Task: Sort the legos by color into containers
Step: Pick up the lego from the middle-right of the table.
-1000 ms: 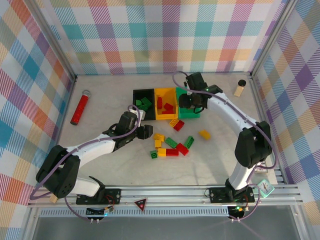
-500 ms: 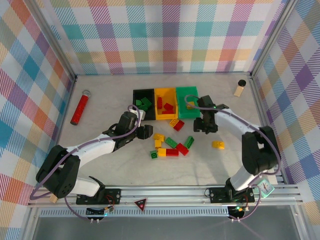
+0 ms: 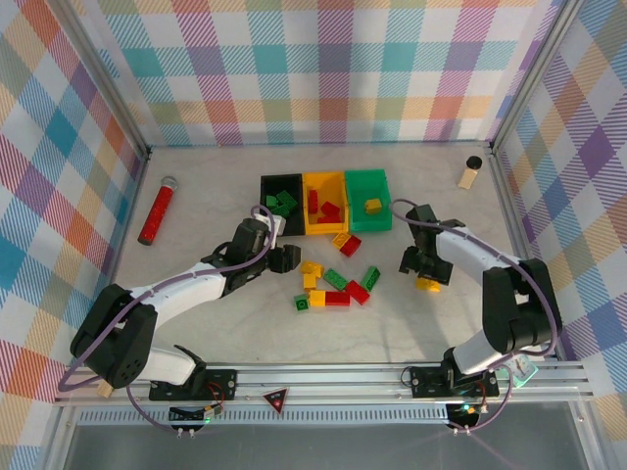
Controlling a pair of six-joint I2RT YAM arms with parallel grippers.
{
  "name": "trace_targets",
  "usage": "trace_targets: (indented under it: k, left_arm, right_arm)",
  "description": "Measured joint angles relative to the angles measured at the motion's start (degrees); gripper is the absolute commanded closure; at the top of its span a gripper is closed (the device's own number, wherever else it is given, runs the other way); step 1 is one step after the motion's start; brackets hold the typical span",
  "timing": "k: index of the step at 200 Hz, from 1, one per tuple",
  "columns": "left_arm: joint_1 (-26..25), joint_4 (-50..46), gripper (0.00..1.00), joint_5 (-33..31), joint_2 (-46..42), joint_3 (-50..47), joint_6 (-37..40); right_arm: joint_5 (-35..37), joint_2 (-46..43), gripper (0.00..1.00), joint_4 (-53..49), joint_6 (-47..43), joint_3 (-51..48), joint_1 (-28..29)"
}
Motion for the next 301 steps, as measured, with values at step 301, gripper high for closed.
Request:
trace_targets:
  k: [301]
  left_arm:
    - [-0.04, 0.00, 0.33, 0.87, -0.35, 0.00, 0.00]
  right_arm:
    - [-12.59, 6.27, 0.45, -3.63, -3.87, 30.21, 1.99]
